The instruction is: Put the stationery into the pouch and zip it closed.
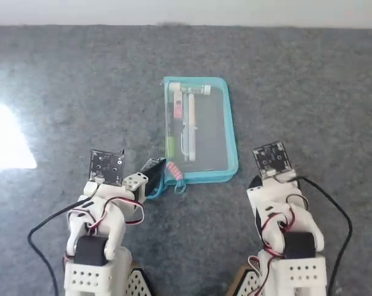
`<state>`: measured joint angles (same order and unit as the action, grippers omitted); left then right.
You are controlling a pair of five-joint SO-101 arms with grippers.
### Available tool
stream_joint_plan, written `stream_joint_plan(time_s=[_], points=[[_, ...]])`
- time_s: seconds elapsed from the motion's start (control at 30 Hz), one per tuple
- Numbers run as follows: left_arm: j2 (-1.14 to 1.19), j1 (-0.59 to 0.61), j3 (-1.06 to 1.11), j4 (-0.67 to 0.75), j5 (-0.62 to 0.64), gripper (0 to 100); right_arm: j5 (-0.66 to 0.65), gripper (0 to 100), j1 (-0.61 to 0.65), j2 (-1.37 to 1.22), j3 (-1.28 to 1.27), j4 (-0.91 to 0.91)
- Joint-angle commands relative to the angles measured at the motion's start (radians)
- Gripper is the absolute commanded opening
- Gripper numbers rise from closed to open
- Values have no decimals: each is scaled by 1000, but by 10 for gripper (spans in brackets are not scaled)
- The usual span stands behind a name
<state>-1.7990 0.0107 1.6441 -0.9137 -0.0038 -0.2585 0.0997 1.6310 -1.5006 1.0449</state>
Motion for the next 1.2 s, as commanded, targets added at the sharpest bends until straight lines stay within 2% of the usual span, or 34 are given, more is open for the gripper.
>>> stream_joint_plan(time_s=[0.0, 0.23, 0.4, 0.57, 1.17], points=[[-9, 6, 39, 60, 9, 335, 12, 220, -64, 160, -80, 13], [-3, 6, 39, 46, 9, 335, 5, 220, -154, 173, -183, 36], [-3, 6, 39, -143, 9, 335, 5, 220, -234, 168, -183, 41], [-8, 6, 39, -315, 9, 335, 5, 220, -245, 179, -183, 202], [-8, 6, 39, -328, 9, 335, 5, 220, -245, 179, -183, 216]])
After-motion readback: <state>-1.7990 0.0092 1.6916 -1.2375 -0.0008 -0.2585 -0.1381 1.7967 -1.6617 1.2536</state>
